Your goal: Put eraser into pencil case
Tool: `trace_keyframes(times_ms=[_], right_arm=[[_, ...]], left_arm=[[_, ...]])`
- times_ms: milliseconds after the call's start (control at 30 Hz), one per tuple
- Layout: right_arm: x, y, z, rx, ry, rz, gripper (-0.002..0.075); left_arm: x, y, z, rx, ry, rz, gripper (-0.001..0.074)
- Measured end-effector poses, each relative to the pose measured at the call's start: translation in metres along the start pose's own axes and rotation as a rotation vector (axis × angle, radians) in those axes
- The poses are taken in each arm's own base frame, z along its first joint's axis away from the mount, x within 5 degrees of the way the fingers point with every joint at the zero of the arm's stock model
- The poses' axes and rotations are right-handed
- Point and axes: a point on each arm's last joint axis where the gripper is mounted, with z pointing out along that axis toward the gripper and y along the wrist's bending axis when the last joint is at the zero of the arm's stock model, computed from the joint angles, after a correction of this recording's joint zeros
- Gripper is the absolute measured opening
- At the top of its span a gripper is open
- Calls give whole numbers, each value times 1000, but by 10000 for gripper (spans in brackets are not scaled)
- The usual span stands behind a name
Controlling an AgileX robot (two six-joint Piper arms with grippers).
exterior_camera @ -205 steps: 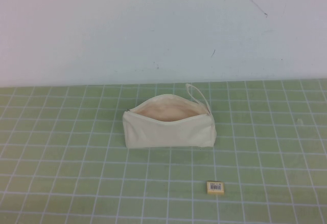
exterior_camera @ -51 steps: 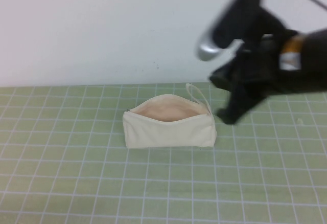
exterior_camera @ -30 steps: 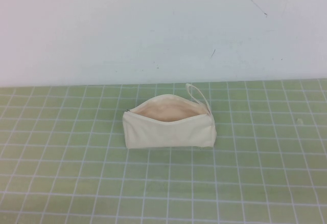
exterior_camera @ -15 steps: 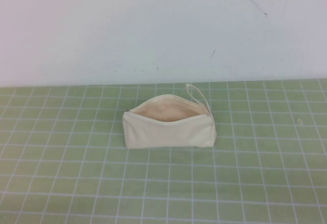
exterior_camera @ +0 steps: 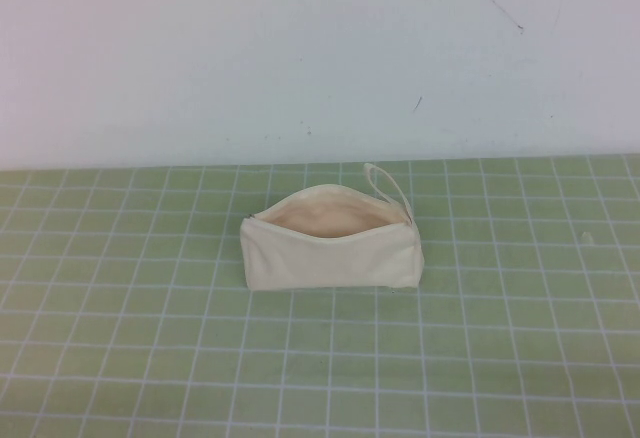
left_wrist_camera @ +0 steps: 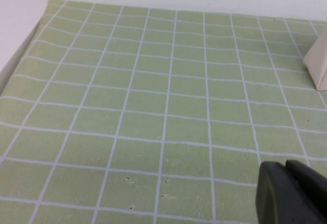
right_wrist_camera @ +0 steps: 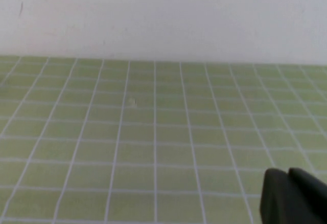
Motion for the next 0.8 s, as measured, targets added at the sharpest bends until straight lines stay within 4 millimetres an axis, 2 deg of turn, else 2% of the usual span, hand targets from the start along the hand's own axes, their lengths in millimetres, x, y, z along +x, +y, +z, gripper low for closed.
trace_keyframes(times_ms=[133,200,533,800], right_arm=[[25,3,8,-15,77,20,-1],[31,4,9,-17,96,23,-1],[32,10,9,-121,109,0,-1],[33,10,9,-126,115,-13,-1]], left_arm=[[0,0,0,0,0,0,-4],[0,0,0,0,0,0,-4],[0,0,0,1,0,-2,-4],[0,0,0,1,0,-2,-4]])
